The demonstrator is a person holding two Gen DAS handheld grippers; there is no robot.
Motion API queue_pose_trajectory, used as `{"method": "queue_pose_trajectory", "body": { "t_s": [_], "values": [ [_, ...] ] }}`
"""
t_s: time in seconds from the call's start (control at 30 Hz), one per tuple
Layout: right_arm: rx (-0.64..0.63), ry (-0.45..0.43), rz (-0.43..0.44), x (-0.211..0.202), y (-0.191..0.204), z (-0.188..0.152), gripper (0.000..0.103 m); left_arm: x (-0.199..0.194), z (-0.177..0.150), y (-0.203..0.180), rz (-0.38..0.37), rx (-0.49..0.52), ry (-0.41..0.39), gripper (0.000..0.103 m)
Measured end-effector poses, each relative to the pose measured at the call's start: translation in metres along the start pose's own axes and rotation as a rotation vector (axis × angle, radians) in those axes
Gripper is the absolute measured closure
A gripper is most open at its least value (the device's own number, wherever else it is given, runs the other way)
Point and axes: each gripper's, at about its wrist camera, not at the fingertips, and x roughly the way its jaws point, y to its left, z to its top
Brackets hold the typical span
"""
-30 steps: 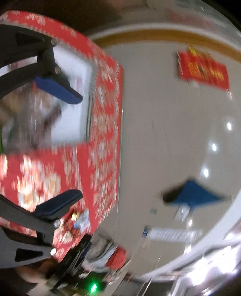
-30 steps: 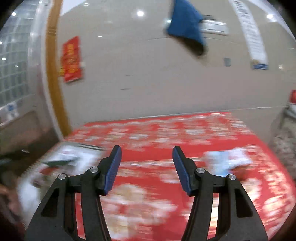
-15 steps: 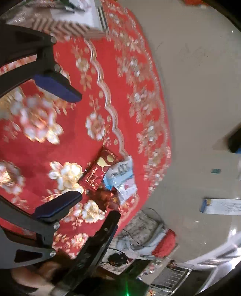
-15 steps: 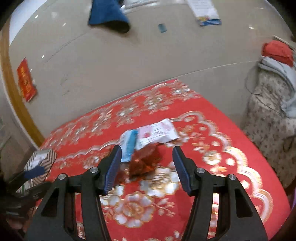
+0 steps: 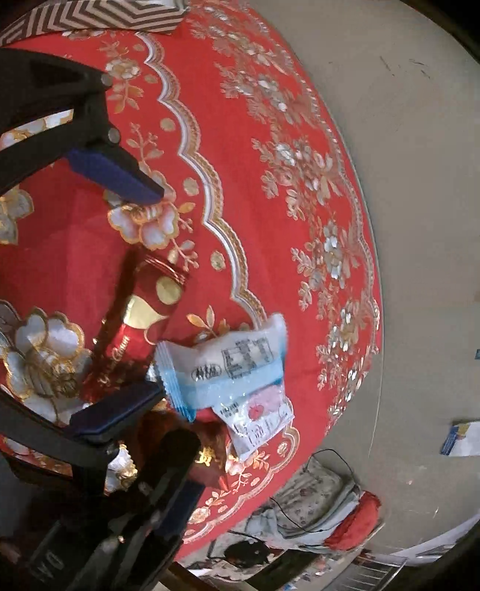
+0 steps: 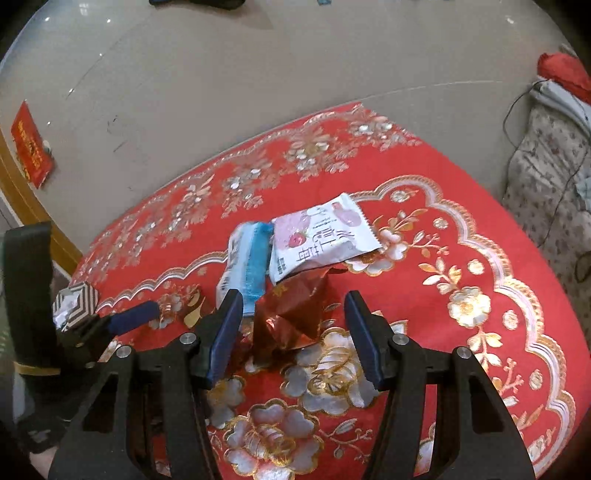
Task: Organize snacks
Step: 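Grasp the red candy bar with the left tool while the right tool grasps the red-gold candy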
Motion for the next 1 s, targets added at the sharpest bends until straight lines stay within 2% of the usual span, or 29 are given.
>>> {"method": "queue_pose_trajectory", "body": {
  "t_s": [0.03,0.07,0.13,0.17,0.33,0.4,0.47,0.7,0.73,0.77,0.83,0.9,0.97,1.0],
  "values": [
    [-0.005,0.012,0.004,0.002,0.001,0.000,0.054,0.000,0.000,-0.002,-0.001,0.013,-0.001,0.015],
    [-0.004,0.029,0.016,0.005,0.000,0.000,0.064,-0.002,0.000,-0.004,-0.009,0.019,-0.006,0.026],
    [0.008,0.035,0.028,0.004,-0.003,-0.001,0.064,-0.006,0.000,-0.005,-0.007,0.022,-0.011,0.043],
    [0.007,0.037,0.029,0.003,-0.003,-0.001,0.065,-0.009,0.000,-0.003,-0.001,0.012,-0.012,0.048],
    [0.008,0.043,0.028,-0.001,-0.003,-0.005,0.066,-0.023,-0.015,0.011,-0.035,0.003,-0.014,0.051],
    [0.004,0.040,0.031,-0.004,-0.001,-0.007,0.066,-0.035,-0.023,0.018,-0.062,0.004,-0.042,0.061],
    [0.000,0.035,0.033,-0.007,0.002,-0.009,0.066,-0.044,-0.031,0.027,-0.095,-0.008,-0.038,0.084],
    [0.022,0.022,0.049,-0.017,0.004,-0.017,0.065,-0.055,-0.052,0.042,-0.145,-0.010,-0.027,0.081],
    [0.029,0.023,0.045,-0.016,0.002,-0.018,0.065,-0.054,-0.051,0.042,-0.149,-0.015,-0.025,0.073],
    [0.038,0.027,0.044,-0.015,0.001,-0.019,0.065,-0.054,-0.052,0.042,-0.165,-0.018,-0.021,0.058],
    [0.043,0.033,0.047,-0.014,0.000,-0.021,0.065,-0.056,-0.053,0.039,-0.185,0.004,-0.030,0.042],
    [0.043,0.031,0.047,-0.015,0.001,-0.021,0.065,-0.060,-0.051,0.032,-0.185,0.068,-0.059,0.035],
    [0.039,0.033,0.049,-0.015,0.001,-0.021,0.065,-0.063,-0.046,0.023,-0.138,0.168,-0.103,0.023],
    [0.040,0.034,0.050,-0.014,0.001,-0.021,0.065,-0.064,-0.043,0.021,-0.111,0.212,-0.126,0.021]
  ]
}}
